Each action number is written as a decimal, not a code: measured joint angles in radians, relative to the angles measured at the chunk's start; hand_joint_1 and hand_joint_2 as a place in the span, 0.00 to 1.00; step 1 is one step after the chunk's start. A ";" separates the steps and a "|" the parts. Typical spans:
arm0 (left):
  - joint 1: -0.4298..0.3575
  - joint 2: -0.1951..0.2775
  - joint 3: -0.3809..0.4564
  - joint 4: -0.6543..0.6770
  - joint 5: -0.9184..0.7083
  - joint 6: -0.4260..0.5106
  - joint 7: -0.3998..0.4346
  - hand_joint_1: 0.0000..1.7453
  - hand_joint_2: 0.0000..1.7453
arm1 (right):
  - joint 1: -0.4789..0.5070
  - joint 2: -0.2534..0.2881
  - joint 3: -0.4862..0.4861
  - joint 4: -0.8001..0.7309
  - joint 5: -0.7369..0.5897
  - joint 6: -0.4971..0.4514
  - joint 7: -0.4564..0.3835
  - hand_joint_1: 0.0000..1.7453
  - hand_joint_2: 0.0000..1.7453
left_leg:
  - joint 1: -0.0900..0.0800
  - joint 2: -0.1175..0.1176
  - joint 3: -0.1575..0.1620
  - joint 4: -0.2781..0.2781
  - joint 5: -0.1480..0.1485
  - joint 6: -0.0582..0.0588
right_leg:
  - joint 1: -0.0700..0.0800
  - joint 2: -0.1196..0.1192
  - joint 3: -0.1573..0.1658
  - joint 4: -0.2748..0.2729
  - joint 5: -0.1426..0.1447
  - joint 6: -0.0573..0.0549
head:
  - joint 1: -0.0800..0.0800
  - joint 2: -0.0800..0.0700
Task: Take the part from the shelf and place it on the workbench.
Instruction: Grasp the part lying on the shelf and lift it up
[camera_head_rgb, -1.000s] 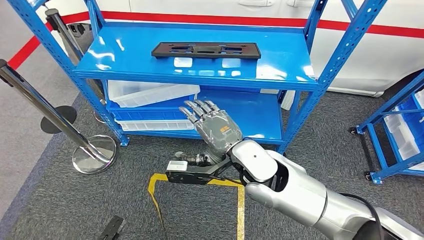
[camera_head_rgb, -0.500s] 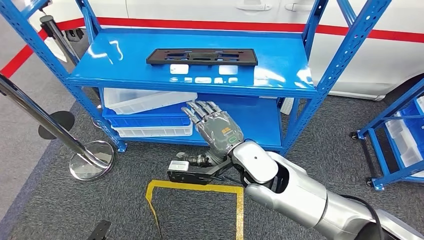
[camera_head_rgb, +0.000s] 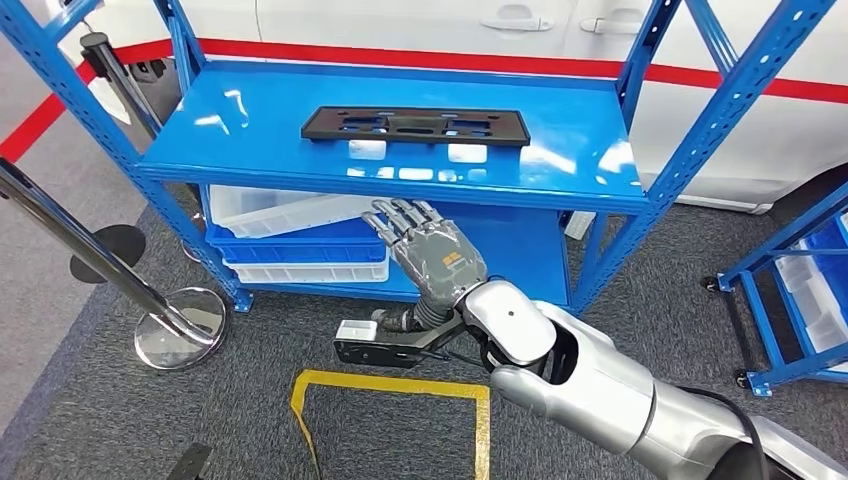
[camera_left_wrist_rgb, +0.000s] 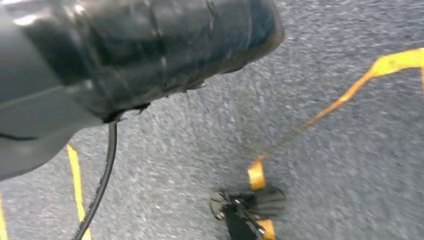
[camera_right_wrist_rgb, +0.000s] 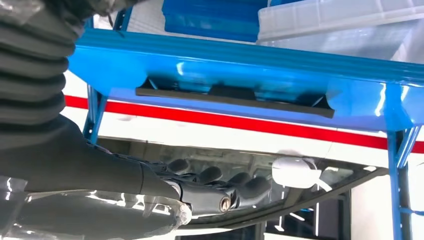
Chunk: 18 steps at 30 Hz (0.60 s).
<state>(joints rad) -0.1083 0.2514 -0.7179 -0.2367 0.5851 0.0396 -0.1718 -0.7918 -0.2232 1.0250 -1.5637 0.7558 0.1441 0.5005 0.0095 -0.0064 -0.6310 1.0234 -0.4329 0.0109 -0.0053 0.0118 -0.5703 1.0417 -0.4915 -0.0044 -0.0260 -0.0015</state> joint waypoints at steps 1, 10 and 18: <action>0.001 0.001 0.000 0.000 0.001 0.000 0.000 0.00 0.00 | -0.001 0.000 0.000 0.000 0.001 0.000 0.000 0.00 1.00 | 0.001 0.000 0.008 -0.005 -0.002 0.007 | 0.000 -0.002 -0.007 0.019 -0.010 0.004 | 0.001 0.000; 0.002 0.005 0.001 0.000 0.004 0.001 0.000 0.00 0.00 | 0.004 0.000 0.000 0.008 0.001 0.000 0.000 0.00 1.00 | -0.011 -0.003 0.084 -0.008 -0.061 0.026 | 0.008 -0.005 -0.126 0.099 0.080 -0.015 | 0.002 0.000; -0.004 0.005 0.003 0.000 0.004 0.000 -0.001 0.00 0.00 | -0.005 0.005 0.000 0.012 0.006 -0.003 -0.007 0.00 0.00 | -0.007 0.001 0.048 0.080 -0.118 -0.013 | 0.006 -0.003 -0.041 -0.025 0.070 -0.039 | -0.002 0.000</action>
<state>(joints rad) -0.1119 0.2564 -0.7149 -0.2365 0.5895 0.0392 -0.1728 -0.7968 -0.2181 1.0250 -1.5519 0.7622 0.1411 0.4939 0.0022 -0.0055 -0.5825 1.1035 -0.5506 -0.0022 0.0009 0.0086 -0.6118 1.0164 -0.4213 -0.0438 -0.0285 -0.0015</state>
